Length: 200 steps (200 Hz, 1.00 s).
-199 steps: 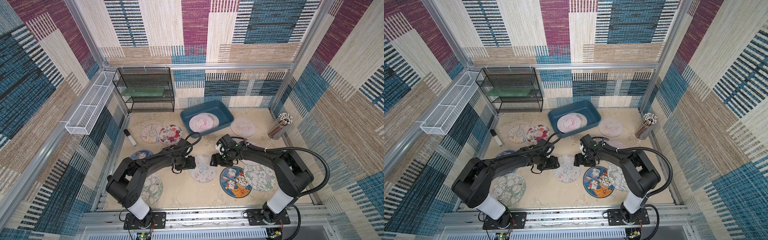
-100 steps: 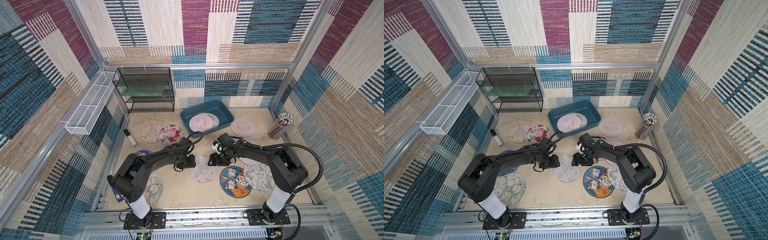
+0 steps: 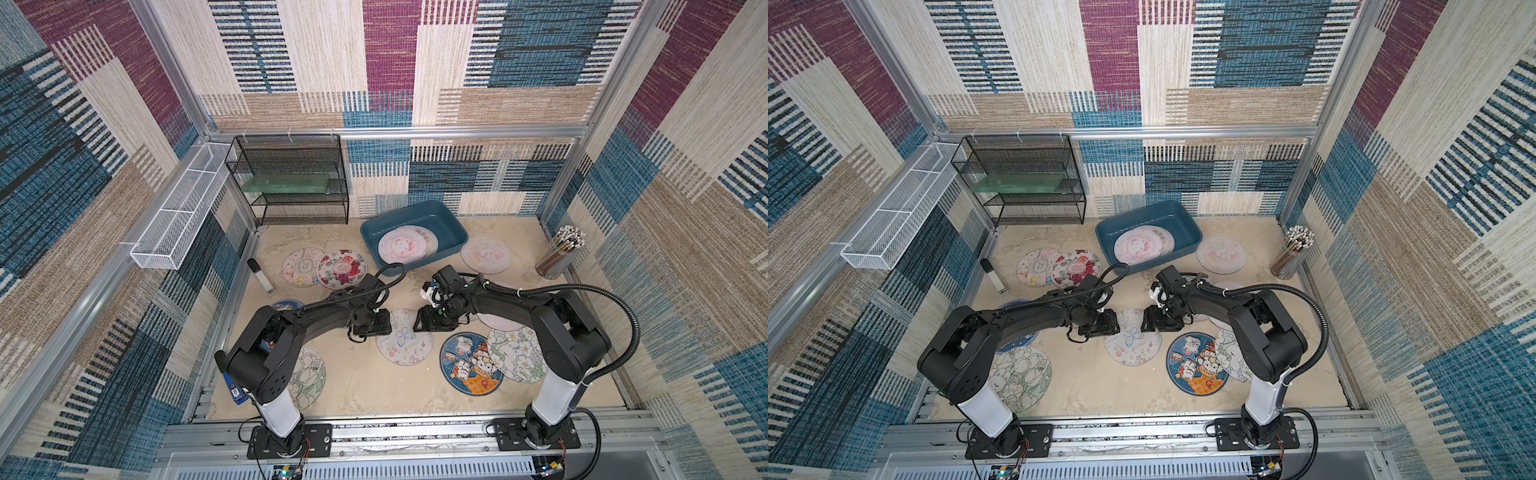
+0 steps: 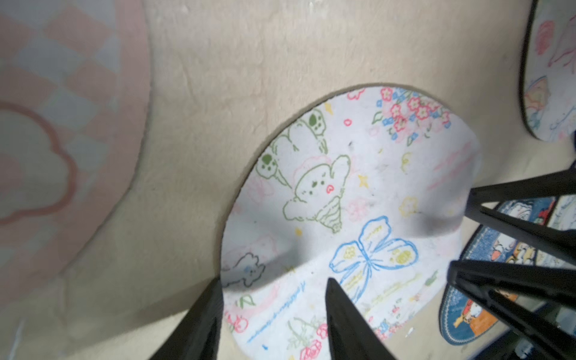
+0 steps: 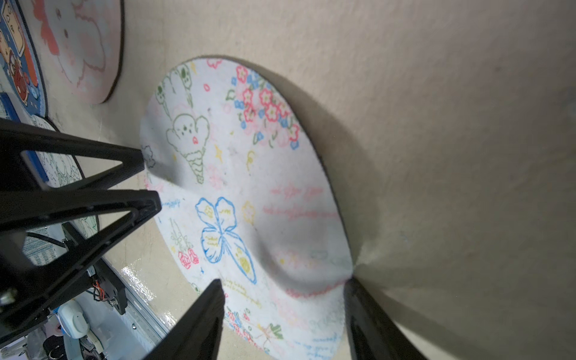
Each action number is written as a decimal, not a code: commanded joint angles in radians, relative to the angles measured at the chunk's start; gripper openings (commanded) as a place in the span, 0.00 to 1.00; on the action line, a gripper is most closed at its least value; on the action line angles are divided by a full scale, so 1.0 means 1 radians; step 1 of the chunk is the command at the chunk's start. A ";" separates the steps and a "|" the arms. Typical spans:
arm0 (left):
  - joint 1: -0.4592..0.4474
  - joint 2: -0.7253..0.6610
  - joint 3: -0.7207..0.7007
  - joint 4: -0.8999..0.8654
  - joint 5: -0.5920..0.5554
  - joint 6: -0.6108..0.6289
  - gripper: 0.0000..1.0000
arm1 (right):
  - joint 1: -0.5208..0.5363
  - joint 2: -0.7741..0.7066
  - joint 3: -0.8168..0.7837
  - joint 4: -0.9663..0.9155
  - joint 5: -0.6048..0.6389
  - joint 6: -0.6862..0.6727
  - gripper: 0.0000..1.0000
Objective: Put the coasters into the storage box
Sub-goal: Pick up the coaster from the center of the board.
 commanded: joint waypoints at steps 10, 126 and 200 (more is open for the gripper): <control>-0.001 0.018 -0.014 -0.049 0.011 0.016 0.52 | 0.007 0.021 -0.008 -0.044 0.046 -0.004 0.58; -0.001 0.005 -0.020 -0.055 0.007 0.014 0.52 | 0.007 -0.002 0.003 -0.014 0.038 0.026 0.23; 0.000 -0.071 -0.035 -0.075 -0.022 -0.005 0.60 | -0.029 -0.066 0.063 -0.049 0.006 0.033 0.12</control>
